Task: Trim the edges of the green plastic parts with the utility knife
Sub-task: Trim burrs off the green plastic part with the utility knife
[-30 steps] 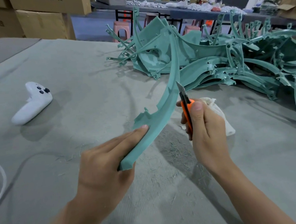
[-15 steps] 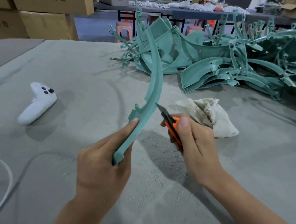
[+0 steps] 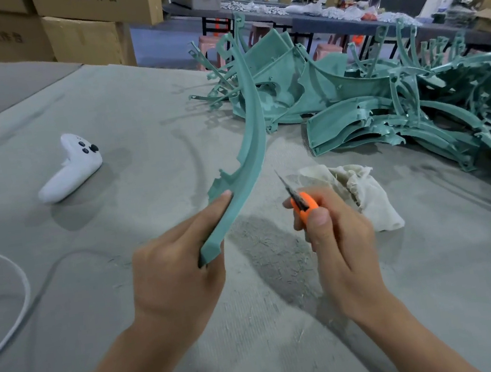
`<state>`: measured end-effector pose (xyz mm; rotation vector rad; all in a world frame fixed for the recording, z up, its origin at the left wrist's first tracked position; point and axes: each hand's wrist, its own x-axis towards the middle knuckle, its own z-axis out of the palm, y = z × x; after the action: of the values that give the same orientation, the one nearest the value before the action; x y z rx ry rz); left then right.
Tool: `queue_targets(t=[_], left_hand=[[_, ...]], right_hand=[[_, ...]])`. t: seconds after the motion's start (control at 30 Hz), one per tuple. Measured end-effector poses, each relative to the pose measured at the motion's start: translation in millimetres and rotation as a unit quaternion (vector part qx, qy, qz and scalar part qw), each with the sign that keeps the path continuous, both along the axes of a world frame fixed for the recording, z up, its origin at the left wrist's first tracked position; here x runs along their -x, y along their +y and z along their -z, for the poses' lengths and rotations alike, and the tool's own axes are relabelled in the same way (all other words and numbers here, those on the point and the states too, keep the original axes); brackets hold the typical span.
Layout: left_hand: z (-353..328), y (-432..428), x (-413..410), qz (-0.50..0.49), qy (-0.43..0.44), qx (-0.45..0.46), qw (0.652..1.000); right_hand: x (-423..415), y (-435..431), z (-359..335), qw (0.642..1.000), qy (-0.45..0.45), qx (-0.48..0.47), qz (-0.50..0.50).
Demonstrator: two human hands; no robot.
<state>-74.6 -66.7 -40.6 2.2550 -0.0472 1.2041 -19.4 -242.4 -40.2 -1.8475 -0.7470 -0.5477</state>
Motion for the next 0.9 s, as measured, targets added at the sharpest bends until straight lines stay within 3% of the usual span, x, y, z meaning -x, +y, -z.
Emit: queue_targets(t=[0.27,0.9], left_hand=[[-4,-3,0,-0.018,-0.017,-0.028,0.999],[-6,-11,5,0.035,-0.012,0.009,0.999]], right_hand=[[7,9,4,0.996,-0.009,0.085,0.016],[4,9,-2,0.994,-0.030,0.053,0.087]])
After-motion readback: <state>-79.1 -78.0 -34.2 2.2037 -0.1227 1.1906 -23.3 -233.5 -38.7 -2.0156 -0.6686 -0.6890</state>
